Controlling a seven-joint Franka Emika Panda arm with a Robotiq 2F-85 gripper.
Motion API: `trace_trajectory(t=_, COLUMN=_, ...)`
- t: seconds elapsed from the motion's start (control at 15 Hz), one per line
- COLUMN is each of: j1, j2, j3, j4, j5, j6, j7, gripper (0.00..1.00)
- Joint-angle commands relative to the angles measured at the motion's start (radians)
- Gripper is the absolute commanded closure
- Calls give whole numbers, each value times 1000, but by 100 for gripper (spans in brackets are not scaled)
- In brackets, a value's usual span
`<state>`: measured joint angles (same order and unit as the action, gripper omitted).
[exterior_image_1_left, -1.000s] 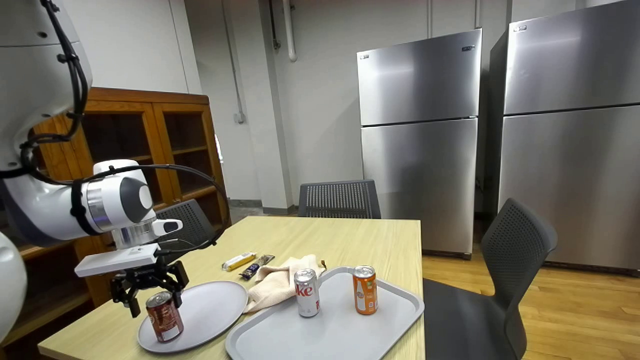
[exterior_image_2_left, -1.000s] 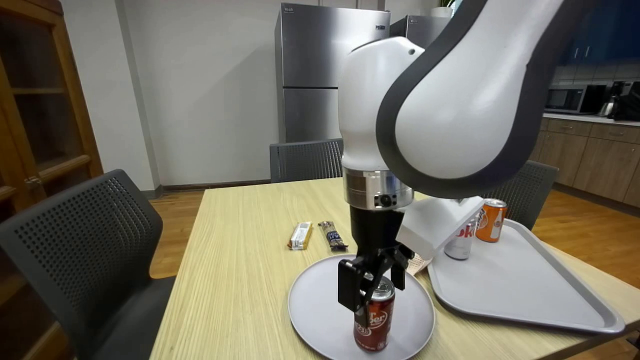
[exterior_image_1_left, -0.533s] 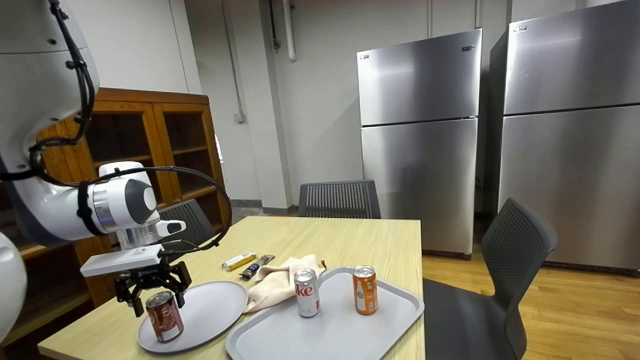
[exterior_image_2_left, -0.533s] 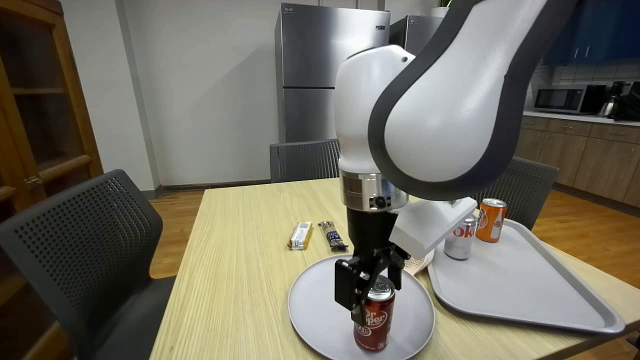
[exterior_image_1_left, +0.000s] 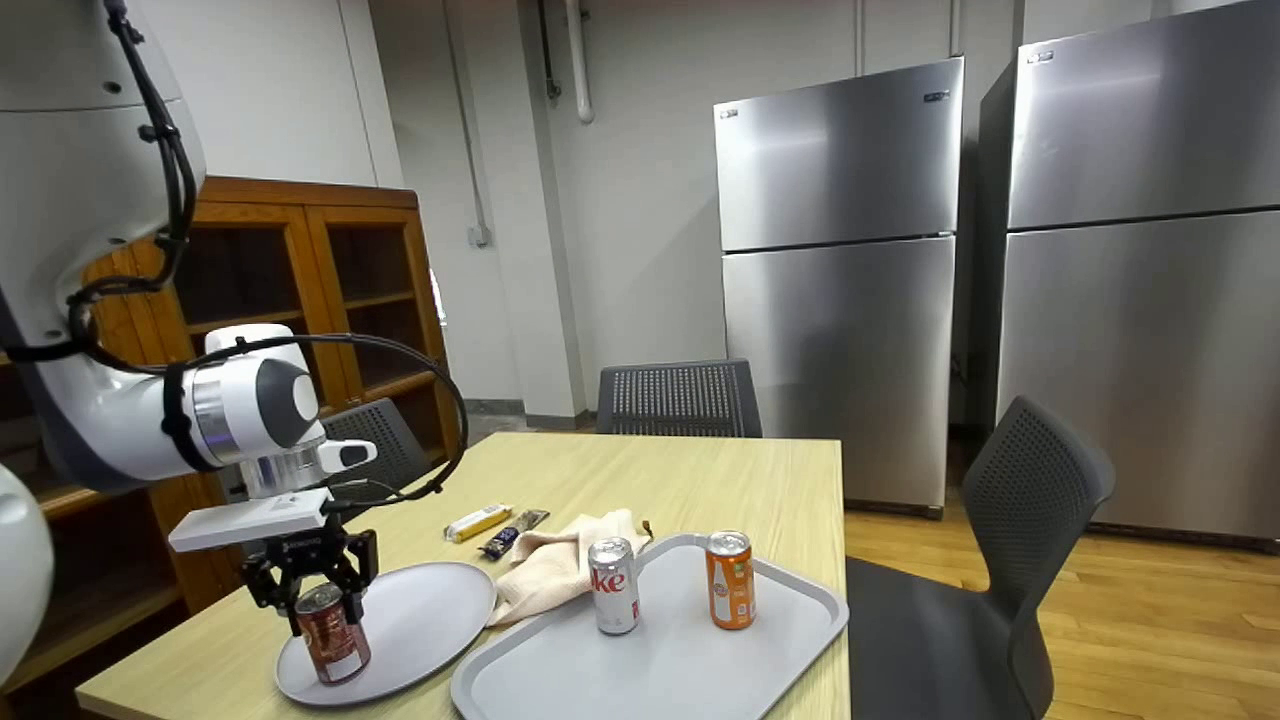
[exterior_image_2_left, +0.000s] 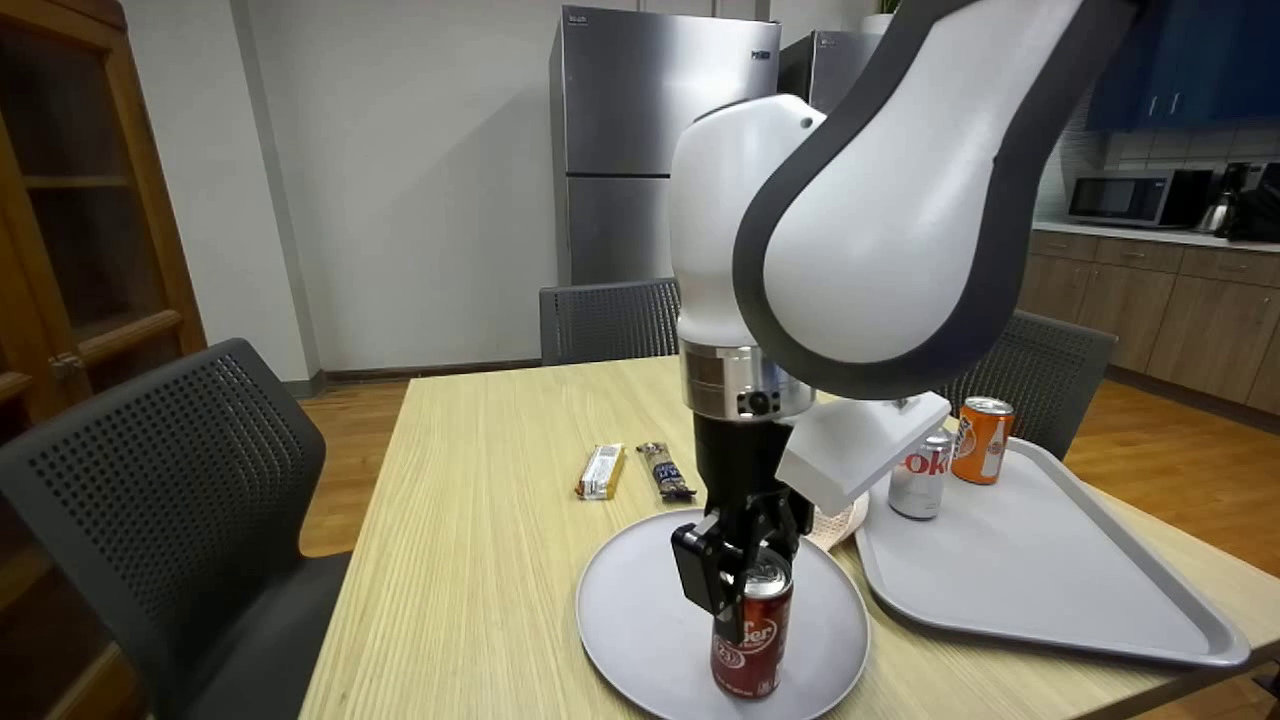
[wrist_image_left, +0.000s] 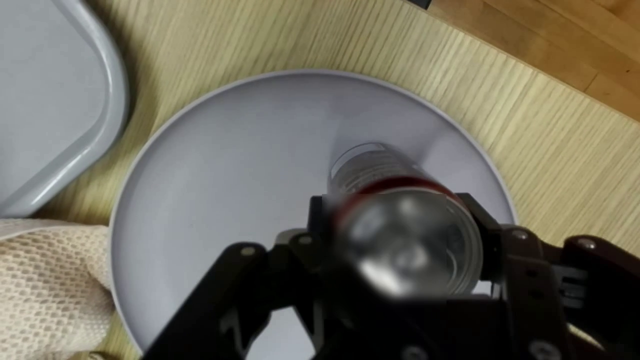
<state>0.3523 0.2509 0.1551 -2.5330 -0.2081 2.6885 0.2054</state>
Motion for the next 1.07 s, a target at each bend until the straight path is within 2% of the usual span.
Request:
trace_trajectory(t=0.0, j1=-6, j2=-30, j3=-3, j4=5, j5=-11, j6=-12, j7=21, gripper=62)
trace_trajectory(t=0.47, j1=-26, j2=-127, j3=-33, j4=-7, j5=-25, j6=-15, j7=35, gripper=62)
trace_trajectory(t=1.0, j1=-93, j2=-170, j3=-79, j4=16, j5=-71, j6=-22, j7=114, gripper=62)
